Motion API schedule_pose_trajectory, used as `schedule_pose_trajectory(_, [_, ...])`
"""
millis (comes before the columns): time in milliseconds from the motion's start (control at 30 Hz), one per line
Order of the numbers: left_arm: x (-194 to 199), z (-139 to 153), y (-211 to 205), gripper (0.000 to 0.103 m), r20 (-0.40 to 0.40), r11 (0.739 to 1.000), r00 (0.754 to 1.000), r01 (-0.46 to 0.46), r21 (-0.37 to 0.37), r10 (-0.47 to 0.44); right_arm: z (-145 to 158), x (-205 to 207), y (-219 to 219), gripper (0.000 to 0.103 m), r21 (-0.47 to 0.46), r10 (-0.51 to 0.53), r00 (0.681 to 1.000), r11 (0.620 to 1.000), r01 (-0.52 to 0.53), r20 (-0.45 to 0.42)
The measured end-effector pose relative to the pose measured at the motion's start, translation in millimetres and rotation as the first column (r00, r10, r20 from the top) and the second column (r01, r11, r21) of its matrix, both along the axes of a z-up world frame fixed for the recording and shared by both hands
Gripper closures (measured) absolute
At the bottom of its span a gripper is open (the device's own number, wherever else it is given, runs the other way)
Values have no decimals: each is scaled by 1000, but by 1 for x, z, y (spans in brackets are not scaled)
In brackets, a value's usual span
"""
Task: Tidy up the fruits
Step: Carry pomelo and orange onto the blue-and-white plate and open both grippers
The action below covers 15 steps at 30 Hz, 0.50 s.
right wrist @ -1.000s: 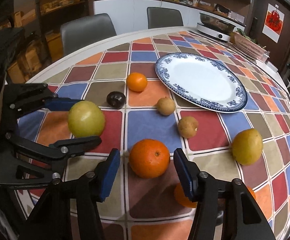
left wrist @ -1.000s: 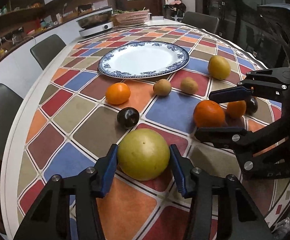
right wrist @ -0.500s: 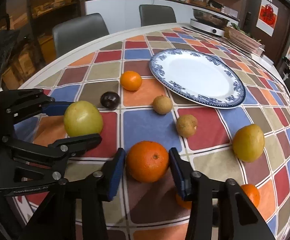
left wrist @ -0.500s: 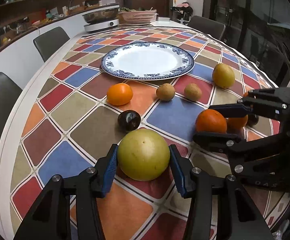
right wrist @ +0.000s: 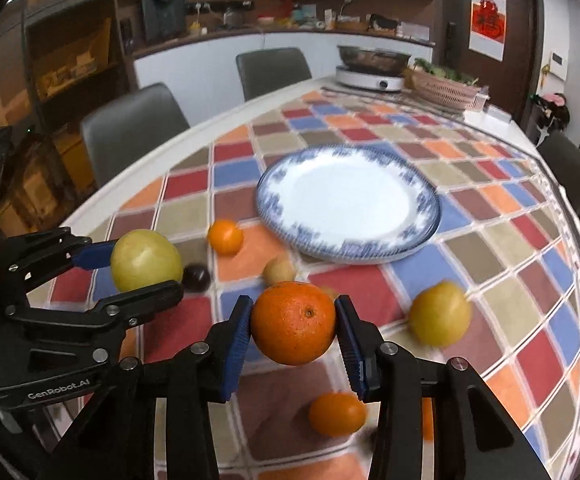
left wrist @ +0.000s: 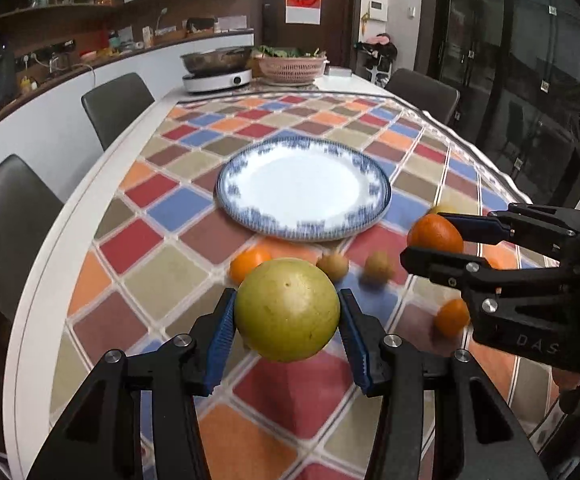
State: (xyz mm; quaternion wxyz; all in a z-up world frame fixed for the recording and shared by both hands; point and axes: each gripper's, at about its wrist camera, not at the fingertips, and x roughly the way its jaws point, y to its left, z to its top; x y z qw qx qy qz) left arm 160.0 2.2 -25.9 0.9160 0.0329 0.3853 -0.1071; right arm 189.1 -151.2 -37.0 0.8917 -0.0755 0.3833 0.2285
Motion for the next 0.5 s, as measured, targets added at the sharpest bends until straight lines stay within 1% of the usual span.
schedule_pose_trajectory(133, [23,14,-2,54,21,999,1000,5,-31,-4,18,21,-7,60,12,-19,999,1000,19,29])
schedule_pose_trajectory(267, [50,27,-4,54,32,999,999,3,-54,-1,32,48,-11,61,-11,-24,998,1000,25,57])
schedule_pose_trajectory(400, [78,34,-7,54,39,999,999,12,-45,-11,41,75,-17,60,8,-50,998,999,50,42])
schedule_pose_trajectory(500, [98,33,-8,54,23,999,1000,20,-36,-19,39,101,-18,60,19,-65,998,998,65,4])
